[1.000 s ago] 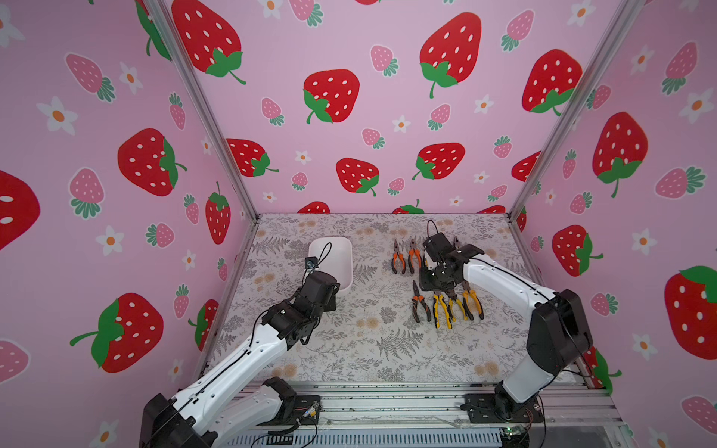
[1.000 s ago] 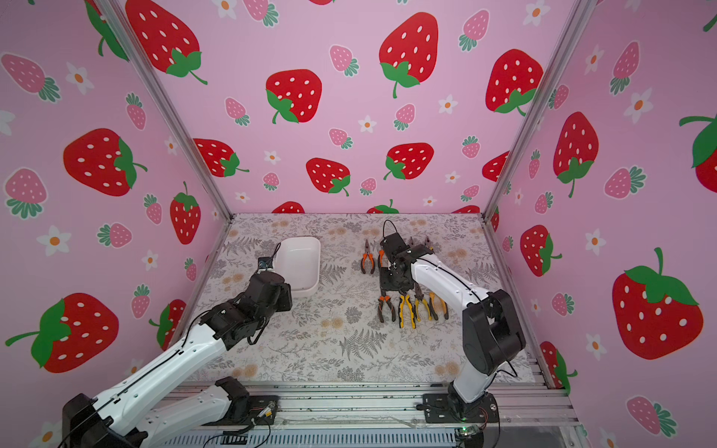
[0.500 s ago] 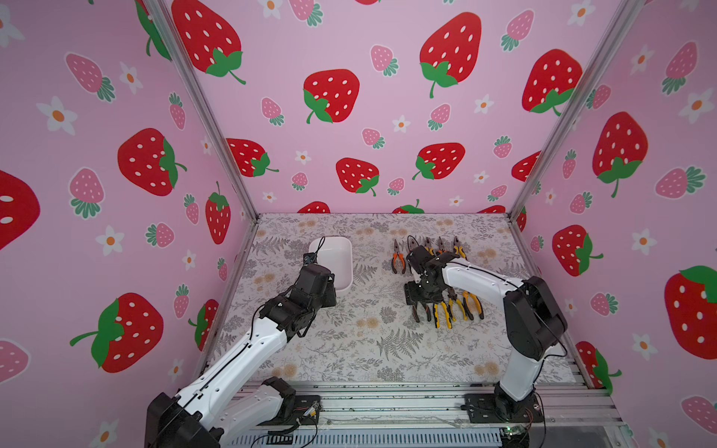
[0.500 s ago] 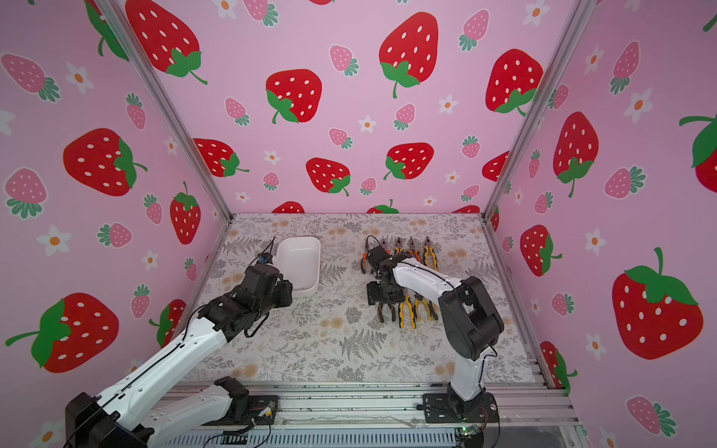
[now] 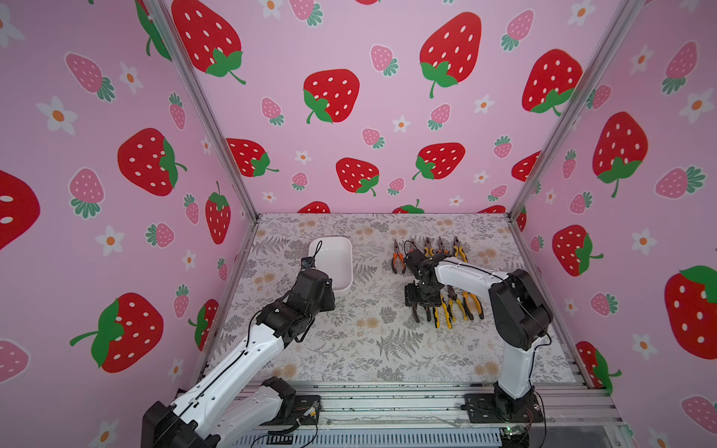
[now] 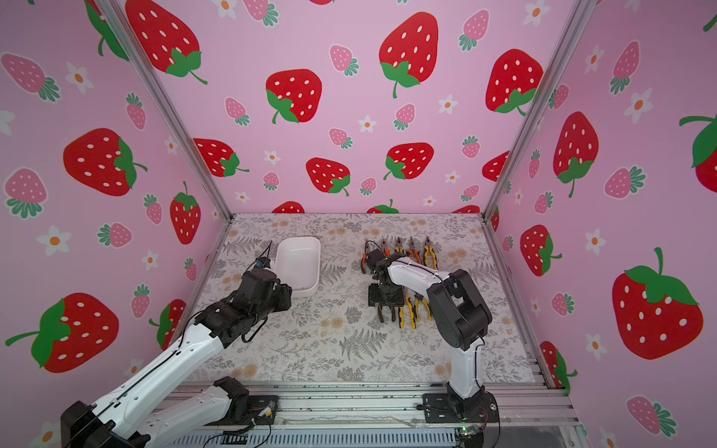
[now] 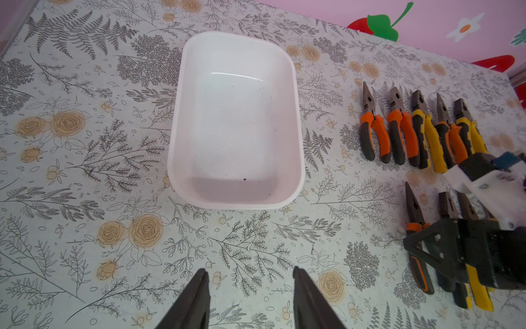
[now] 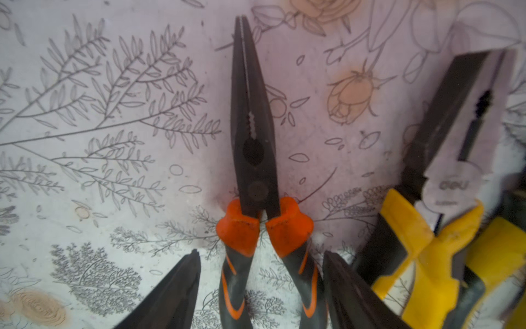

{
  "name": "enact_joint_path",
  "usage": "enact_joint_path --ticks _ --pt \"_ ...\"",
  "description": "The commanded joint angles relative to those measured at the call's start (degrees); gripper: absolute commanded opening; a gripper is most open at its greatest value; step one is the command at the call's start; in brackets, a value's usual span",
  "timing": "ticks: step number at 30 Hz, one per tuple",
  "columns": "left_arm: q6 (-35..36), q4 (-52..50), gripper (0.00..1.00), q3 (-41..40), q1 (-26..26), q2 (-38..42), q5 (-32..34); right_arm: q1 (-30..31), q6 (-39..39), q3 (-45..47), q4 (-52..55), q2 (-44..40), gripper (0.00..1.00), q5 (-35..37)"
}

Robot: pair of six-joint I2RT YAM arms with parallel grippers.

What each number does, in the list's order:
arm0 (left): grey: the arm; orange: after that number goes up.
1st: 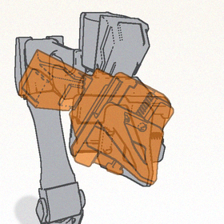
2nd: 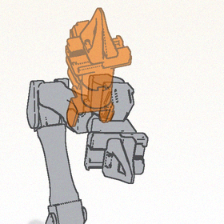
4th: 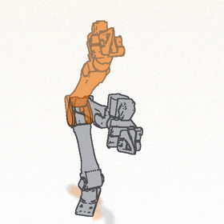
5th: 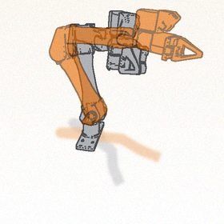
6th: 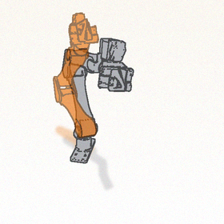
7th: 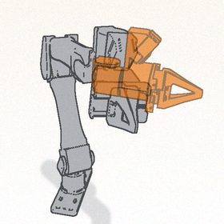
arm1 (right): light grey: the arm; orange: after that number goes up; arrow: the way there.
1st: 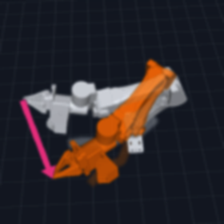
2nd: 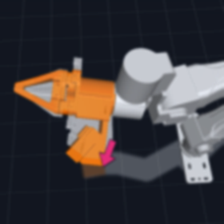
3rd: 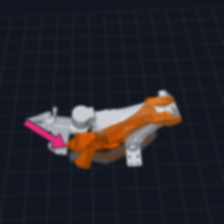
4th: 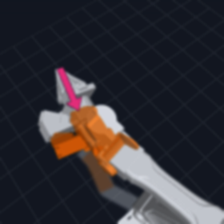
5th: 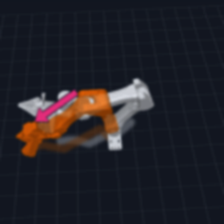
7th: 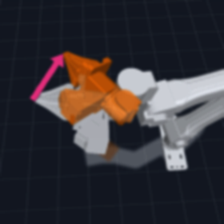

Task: Take the pliers out of the storage box
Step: Adjust the pliers at the center of the board.

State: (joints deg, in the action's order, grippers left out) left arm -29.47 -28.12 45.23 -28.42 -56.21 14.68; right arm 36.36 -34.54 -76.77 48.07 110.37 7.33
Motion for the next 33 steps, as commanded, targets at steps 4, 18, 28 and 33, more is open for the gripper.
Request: enact_joint_path --ticks 4,18,28,33 --pt "-0.1 0.7 0.49 -0.4 0.2 0.5 -0.4 1.4 -1.8 0.3 1.7 -0.6 0.71 -0.4" --pt "-0.3 0.7 0.49 -0.2 0.1 0.8 -0.7 2.0 -3.7 3.5 0.0 -3.1 0.61 -1.4" --pt "-0.6 -0.5 0.49 -0.2 0.1 2.2 -0.6 2.1 -2.2 4.8 -0.1 -4.4 0.58 -3.6" --pt "-0.9 -0.9 0.49 -0.4 0.2 2.8 -0.6 2.0 1.2 2.7 2.3 -3.4 0.58 -3.3"
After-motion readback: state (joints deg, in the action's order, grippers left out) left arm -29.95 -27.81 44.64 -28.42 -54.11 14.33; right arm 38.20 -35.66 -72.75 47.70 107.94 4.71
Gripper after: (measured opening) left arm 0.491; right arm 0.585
